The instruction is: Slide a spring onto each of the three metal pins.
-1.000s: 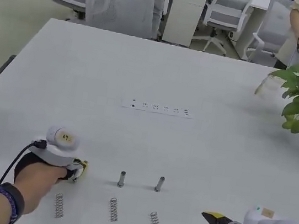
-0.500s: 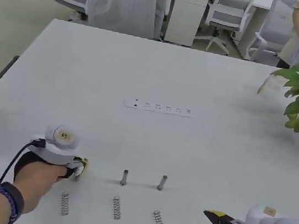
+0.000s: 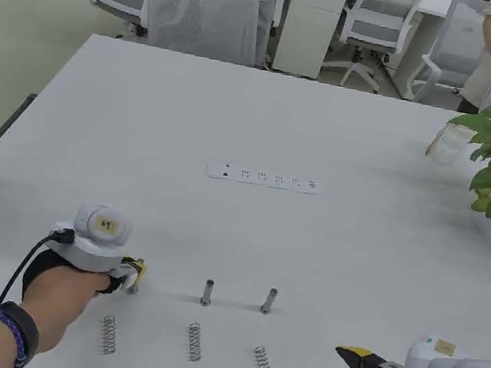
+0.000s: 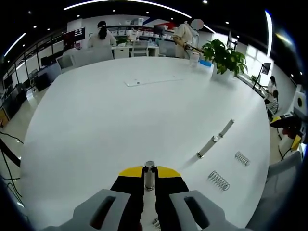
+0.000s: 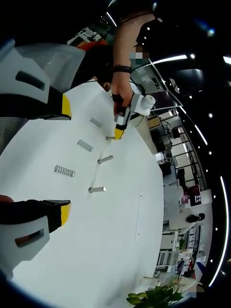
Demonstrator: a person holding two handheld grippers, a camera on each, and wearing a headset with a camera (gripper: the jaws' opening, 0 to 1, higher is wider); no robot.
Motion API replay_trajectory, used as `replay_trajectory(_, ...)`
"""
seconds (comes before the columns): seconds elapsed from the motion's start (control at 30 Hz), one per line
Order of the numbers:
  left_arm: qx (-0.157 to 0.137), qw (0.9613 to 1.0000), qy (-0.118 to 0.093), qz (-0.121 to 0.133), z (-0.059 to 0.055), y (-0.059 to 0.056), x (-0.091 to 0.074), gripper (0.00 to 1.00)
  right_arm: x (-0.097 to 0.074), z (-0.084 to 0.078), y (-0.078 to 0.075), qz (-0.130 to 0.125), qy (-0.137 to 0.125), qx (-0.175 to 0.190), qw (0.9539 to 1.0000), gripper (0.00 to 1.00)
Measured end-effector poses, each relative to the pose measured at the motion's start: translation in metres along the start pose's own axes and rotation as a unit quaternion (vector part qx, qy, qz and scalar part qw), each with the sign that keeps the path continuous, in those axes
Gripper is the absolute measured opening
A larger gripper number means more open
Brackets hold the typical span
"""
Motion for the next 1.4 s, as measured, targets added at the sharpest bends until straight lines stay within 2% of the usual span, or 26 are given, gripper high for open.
replay_trajectory(0.27, 0.006, 1.0, -0.002, 0.003, -0.0016, 0.0, -0.0026, 0.0, -0.001, -0.0007, -0.0005, -0.001, 0.0, 0.0, 1.0, 0.66)
replay_trajectory(0.6, 0.029, 0.9995, -0.002, 0.008, -0.0056, -0.0023, -0.0068, 0.0, -0.0002, -0.0003, 0.0004, 0.002, 0.0, -0.002, 1.0, 0.66)
replay_trajectory(1.4, 0.039, 0.9992, -0.001, 0.01, -0.0084, -0.0056, -0.0092, 0.0, -0.0003, -0.0023, 0.0023, 0.004, 0.001, 0.002, 1.0, 0.66)
Point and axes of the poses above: the centre of the closed fingertips' face, and the gripper's own axes: x roughly forward along the fingers, y roughly to its left, z roughly out of its top, the point moved 4 cm from there along -x, roughly backward along the fingers, and after that the axes turned 4 degrees about -x, right-handed, at the moved point
